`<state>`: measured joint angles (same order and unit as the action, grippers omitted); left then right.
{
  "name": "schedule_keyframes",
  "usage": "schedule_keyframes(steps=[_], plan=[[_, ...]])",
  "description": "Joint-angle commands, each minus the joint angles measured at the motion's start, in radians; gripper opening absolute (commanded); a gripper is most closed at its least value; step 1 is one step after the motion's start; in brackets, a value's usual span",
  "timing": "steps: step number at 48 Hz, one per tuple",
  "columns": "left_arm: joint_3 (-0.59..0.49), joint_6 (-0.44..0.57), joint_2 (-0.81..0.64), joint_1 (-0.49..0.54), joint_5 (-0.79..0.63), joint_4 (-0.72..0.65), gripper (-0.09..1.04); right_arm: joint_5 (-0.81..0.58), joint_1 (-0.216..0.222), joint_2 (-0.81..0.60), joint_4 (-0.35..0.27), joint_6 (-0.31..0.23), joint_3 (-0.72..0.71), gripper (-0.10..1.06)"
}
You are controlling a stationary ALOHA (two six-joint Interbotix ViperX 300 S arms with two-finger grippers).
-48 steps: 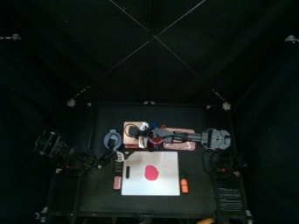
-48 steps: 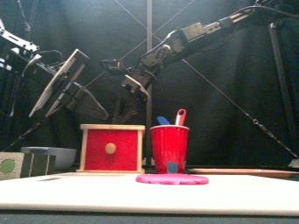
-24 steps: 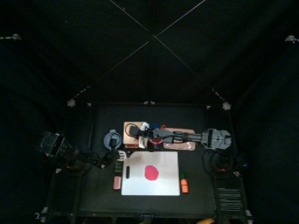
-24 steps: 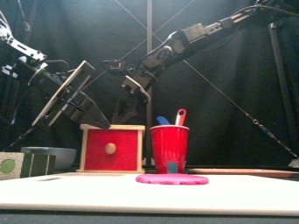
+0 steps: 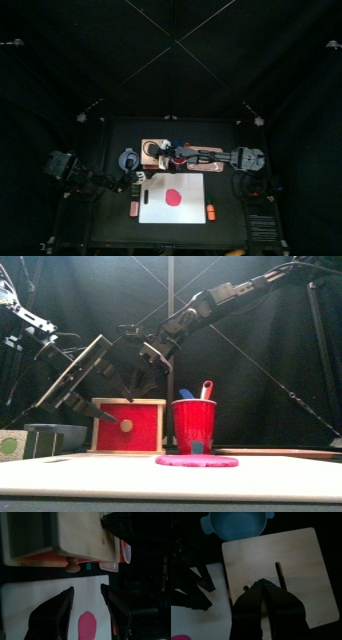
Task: Get the cutter from the drawer then cut the dough then place the extra dough in the bowl
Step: Open the drawer
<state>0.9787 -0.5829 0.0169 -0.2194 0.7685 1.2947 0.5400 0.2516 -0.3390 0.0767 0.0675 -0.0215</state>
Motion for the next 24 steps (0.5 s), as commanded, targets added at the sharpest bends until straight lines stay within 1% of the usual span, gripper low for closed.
schedule_keyframes(steps=[1, 16, 24], plan=[[-0.021, 0.000, 0.012, 0.023, 0.003, 0.005, 0.82, 0.014, -0.002, 0.017, -0.003, -0.002, -0.002, 0.04], [-0.057, 0.012, 0.057, 0.081, 0.003, -0.006, 0.82, 0.014, -0.003, 0.015, 0.000, -0.003, -0.003, 0.04], [-0.058, 0.011, 0.072, 0.091, 0.003, -0.018, 0.82, 0.014, -0.003, 0.012, 0.000, -0.005, -0.003, 0.04]])
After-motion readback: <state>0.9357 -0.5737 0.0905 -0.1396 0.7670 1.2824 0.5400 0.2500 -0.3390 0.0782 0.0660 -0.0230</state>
